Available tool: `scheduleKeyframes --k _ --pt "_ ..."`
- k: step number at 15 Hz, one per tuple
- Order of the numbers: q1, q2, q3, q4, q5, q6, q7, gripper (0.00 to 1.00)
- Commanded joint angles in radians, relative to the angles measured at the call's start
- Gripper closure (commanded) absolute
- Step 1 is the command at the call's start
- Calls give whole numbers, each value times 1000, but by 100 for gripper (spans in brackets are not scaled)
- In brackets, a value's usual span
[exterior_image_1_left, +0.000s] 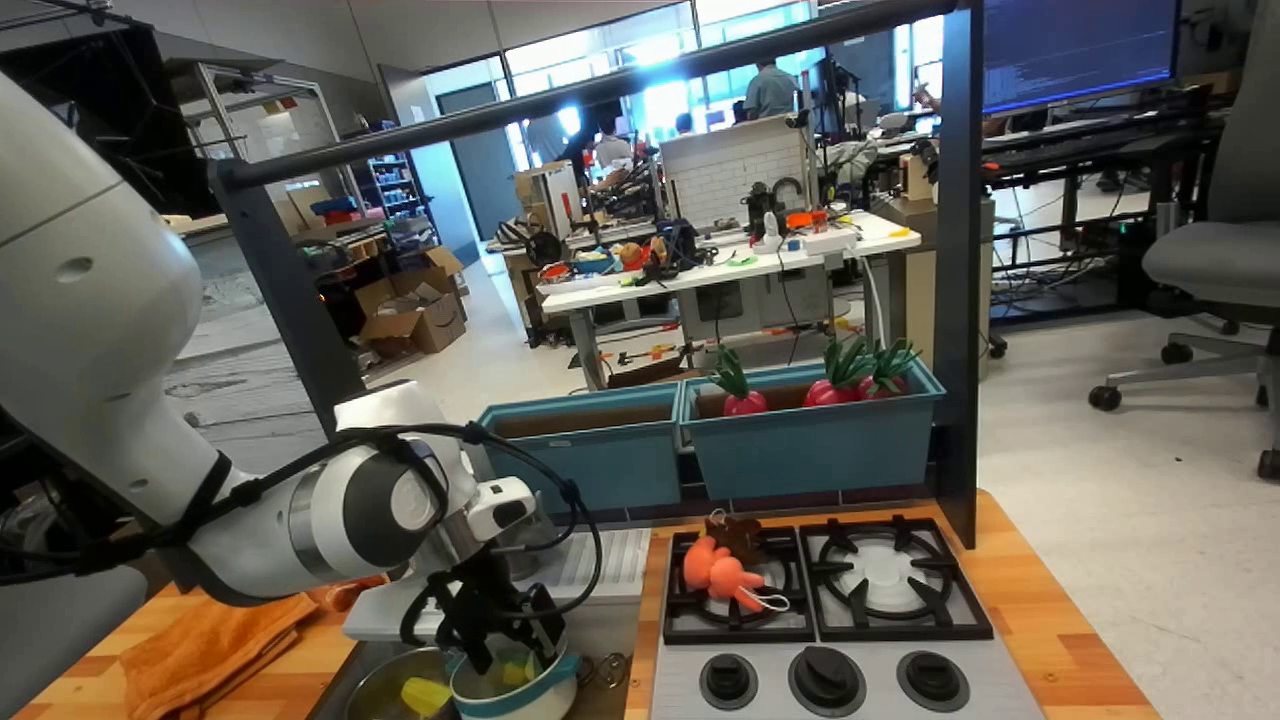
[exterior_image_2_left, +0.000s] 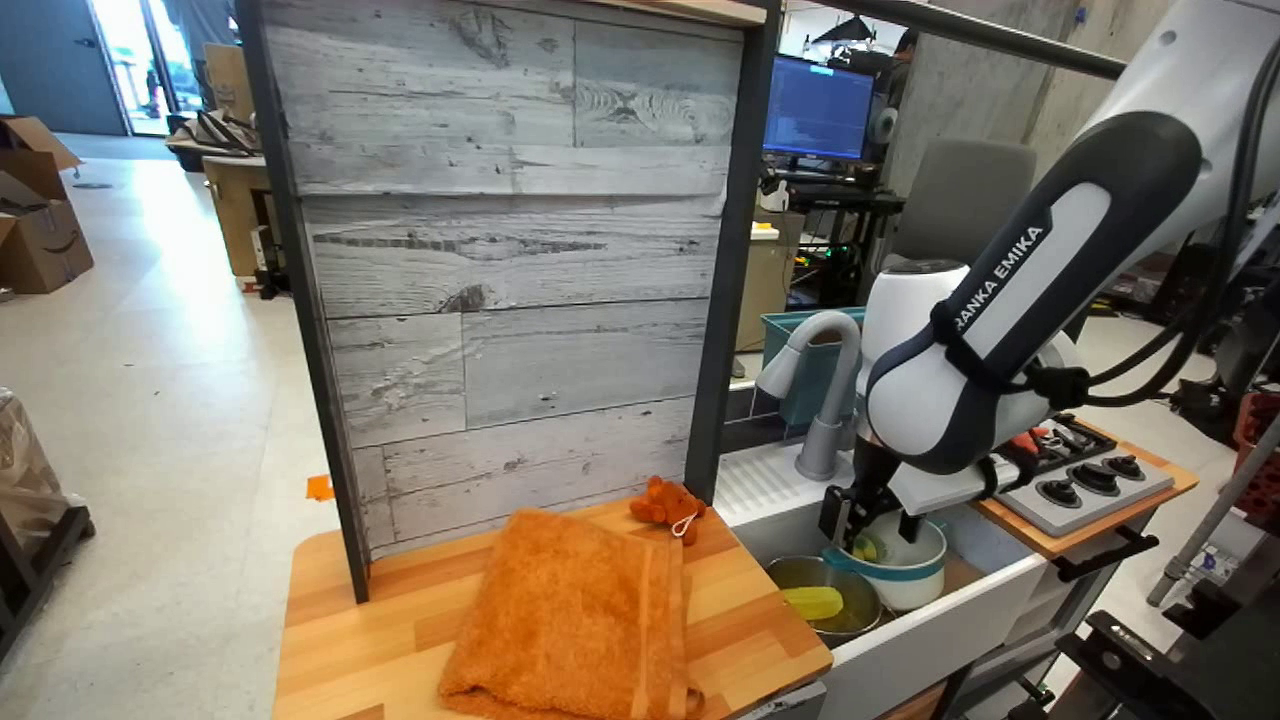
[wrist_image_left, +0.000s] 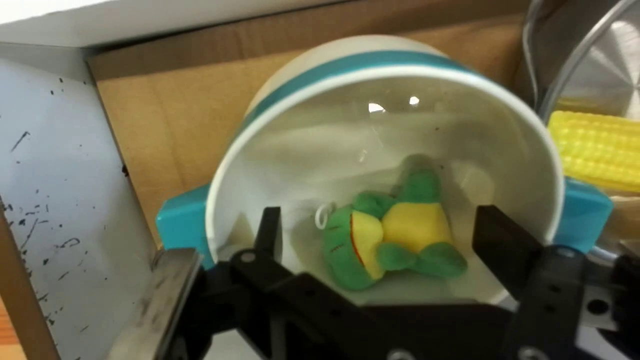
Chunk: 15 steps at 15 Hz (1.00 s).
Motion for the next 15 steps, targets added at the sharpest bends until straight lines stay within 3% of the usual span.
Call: scheduleKeyframes --k 1,2,3,4,11,12,15 --pt "16 -28 -8 -54 1 14 15 10" --pt "5 -28 -1 -56 3 11 7 11" --pt "-4 -26 5 -59 4 12 -1 18" --pt "-16 -22 12 -61 4 13 -14 32" --pt "-79 -14 40 -72 4 21 -68 84" --pt "-83 -16 39 -73 3 26 -72 53" --pt "-97 -39 47 -93 0 61 -95 37"
